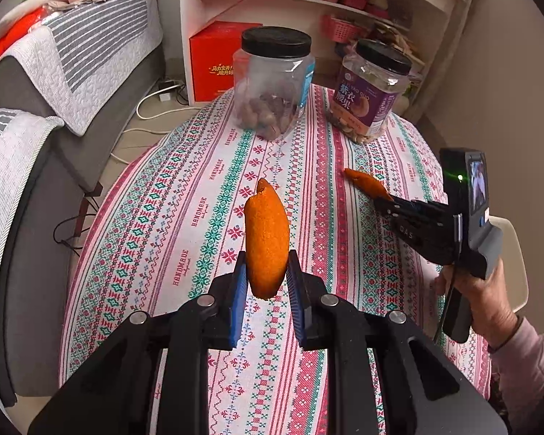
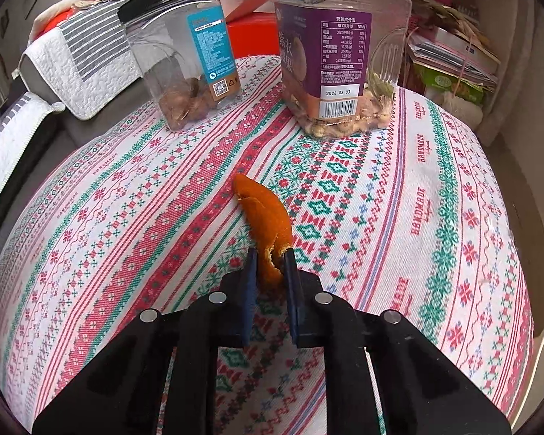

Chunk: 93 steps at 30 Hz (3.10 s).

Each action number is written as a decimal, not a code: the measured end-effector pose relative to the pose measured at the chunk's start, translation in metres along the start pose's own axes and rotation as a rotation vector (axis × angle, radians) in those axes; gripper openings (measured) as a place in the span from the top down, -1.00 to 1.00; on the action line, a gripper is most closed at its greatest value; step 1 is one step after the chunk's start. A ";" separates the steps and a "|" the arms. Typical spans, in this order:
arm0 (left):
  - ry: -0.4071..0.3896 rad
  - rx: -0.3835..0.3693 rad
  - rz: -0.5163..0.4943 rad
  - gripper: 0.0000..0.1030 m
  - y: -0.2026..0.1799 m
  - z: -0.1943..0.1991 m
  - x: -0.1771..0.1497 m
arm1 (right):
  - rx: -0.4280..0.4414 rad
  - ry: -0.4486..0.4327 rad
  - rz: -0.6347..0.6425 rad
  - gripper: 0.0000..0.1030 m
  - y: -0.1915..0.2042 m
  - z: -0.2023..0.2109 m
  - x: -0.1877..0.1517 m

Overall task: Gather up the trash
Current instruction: 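Carry both orange peels with both tools over the white bin, then open both tools over the bin to drop the orange peels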

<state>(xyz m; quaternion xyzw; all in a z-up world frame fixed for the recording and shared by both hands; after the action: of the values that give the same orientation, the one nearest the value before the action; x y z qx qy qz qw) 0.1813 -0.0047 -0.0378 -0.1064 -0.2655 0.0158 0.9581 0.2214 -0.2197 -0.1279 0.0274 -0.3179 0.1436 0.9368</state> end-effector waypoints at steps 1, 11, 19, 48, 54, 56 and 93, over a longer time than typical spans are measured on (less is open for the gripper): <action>-0.004 -0.001 0.007 0.58 0.003 0.003 0.000 | -0.006 -0.003 -0.003 0.74 0.006 0.006 -0.002; -0.048 -0.005 0.038 0.58 0.021 0.027 -0.001 | -0.016 -0.062 0.057 0.76 0.044 0.072 -0.005; -0.086 0.009 0.024 0.58 0.018 0.038 -0.007 | -0.007 -0.126 0.071 0.76 0.047 0.123 -0.009; -0.139 -0.063 -0.140 0.58 -0.110 0.035 -0.036 | -0.121 -0.265 -0.064 0.76 -0.039 0.214 -0.052; -0.141 -0.085 -0.177 0.58 -0.137 0.036 -0.043 | -0.142 -0.266 -0.096 0.76 -0.056 0.224 -0.066; -0.142 -0.090 -0.189 0.58 -0.146 0.036 -0.046 | -0.150 -0.266 -0.103 0.76 -0.060 0.228 -0.070; -0.006 -0.332 -0.453 0.58 -0.373 0.028 -0.135 | -0.638 -0.323 -0.656 -0.87 -0.232 0.364 -0.233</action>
<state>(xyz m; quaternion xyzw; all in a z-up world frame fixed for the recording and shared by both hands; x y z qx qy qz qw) 0.0415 -0.3750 -0.0038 -0.1998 -0.2841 -0.2422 0.9059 -0.1022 -0.5521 0.0307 -0.1403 -0.4622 -0.2703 0.8329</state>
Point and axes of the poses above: each gripper's, at about its wrist camera, not at the fingertips, and z roughly against the way its jaws point, y to its left, x to its top, the point moved 4 cm from there along -z, roughly the way its jaws point, and after that the axes turned 14 degrees about z, right-handed, at the moved point
